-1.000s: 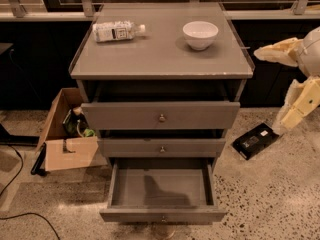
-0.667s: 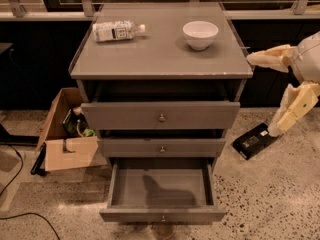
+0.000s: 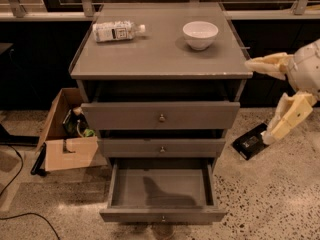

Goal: Close bottom drawer

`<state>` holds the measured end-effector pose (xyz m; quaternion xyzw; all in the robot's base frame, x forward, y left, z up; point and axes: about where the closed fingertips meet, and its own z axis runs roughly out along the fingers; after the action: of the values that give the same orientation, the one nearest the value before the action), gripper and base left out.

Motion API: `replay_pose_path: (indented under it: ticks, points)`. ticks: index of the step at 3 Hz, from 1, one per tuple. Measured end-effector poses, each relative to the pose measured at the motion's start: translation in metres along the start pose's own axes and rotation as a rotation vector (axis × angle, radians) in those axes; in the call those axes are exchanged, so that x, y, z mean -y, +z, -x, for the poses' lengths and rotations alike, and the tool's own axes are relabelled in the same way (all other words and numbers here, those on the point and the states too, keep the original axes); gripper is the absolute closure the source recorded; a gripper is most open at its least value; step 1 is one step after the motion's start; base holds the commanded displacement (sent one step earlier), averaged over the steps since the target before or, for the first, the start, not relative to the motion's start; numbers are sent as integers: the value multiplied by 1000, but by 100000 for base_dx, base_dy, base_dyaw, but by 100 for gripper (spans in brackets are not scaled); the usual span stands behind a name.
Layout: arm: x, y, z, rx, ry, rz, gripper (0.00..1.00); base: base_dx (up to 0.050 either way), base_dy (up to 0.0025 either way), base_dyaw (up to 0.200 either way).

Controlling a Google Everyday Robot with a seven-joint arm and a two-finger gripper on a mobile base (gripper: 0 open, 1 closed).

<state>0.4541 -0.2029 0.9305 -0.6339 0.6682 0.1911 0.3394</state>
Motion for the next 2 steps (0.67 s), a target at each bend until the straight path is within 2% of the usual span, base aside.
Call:
replay_pose_path:
  ticks: [1, 2]
  points:
    - [-10, 13, -17, -14, 2, -63, 0, 0, 0, 0]
    - [-21, 21, -30, -48, -7, -151, 0, 0, 0, 0]
